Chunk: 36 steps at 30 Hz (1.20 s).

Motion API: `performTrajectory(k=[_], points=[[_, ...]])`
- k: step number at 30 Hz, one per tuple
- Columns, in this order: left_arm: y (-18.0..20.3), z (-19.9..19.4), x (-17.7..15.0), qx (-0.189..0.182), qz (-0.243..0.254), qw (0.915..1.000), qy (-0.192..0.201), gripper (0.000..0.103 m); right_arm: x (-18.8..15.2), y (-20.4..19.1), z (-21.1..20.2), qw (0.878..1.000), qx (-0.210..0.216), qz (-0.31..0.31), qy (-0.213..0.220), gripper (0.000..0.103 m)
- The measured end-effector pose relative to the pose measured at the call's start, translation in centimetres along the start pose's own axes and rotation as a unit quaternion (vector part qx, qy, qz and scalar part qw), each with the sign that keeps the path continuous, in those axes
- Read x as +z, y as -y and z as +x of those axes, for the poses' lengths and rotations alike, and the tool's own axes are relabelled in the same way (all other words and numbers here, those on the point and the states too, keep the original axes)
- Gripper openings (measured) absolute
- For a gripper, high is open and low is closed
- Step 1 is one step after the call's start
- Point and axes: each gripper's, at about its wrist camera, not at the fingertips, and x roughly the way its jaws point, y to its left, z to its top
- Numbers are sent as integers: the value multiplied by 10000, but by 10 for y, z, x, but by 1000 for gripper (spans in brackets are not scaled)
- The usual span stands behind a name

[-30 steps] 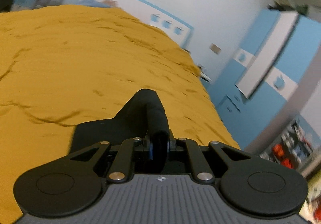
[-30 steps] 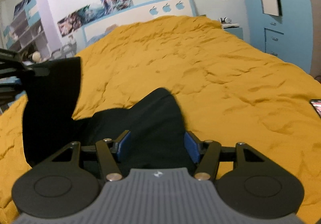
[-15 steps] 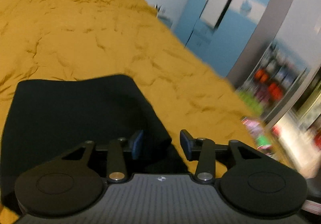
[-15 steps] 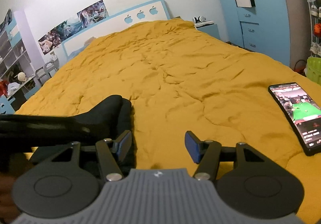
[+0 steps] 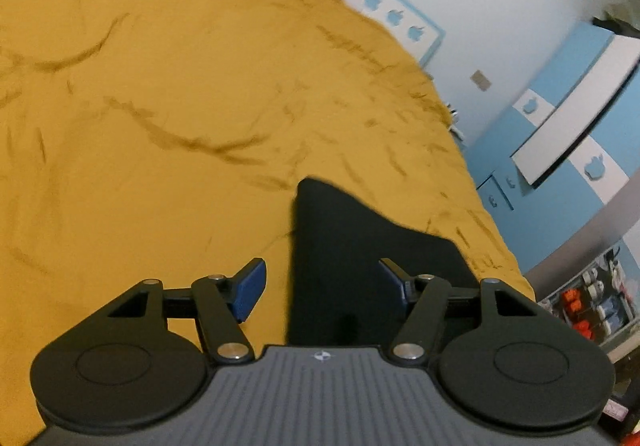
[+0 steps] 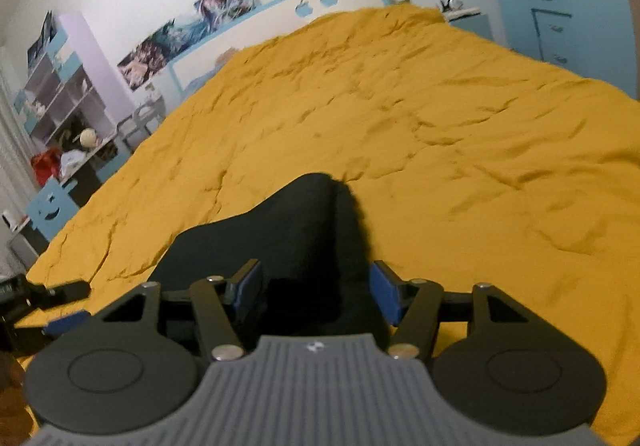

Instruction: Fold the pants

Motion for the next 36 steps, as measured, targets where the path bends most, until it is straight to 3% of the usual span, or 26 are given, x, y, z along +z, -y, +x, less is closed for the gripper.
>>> performTrajectory(k=[1,2,4,8,13,16,17,19,21,22,24,27,29,31,36], points=[[-1,5,-2,-2,-40,9999,-116,74,1,-2,6,9999,-28,24,-102,48],[-1,12,-3,3,-51,9996,-269,74,1,-3,11,9998,-61,51,-164,31],[-1,23,-7,30,-68,9987,-509,74,1,-6,15,9998,-45,74,-190,7],[-7,25,-9,-67,-354,9976,-598,73,4,-7,5,9999,20,130,-62,6],[1,20,-8,-213,-50,9981,-571,73,13,6,-29,9967,445,650,215,6],[7,37,-13,-266,-53,9964,-805,72,6,6,-16,9990,179,388,-143,9],[8,43,-16,-244,-25,9955,-918,72,-1,8,-5,9990,-62,197,-397,16],[11,46,-22,-184,156,9949,-978,70,-8,11,0,9991,-117,42,-414,13],[13,42,-26,-177,350,9948,-941,67,-9,13,-10,9997,-111,90,-192,22],[11,42,-26,-194,346,9946,-960,67,-9,12,-15,9997,-224,69,-67,37],[8,40,-25,-230,316,9941,-1011,66,-9,10,-19,9996,-267,-64,83,39],[12,39,-24,-183,429,9933,-1055,66,-13,13,-13,9995,-239,-208,-74,37],[14,36,-24,-140,516,9928,-1068,66,-15,12,-8,9963,-523,-663,-172,40],[16,35,-25,-95,609,9925,-1053,67,-16,20,-12,9952,-653,-729,-74,44],[23,30,-25,88,849,9913,-1000,68,-14,10,-29,9928,-781,-862,283,42]])
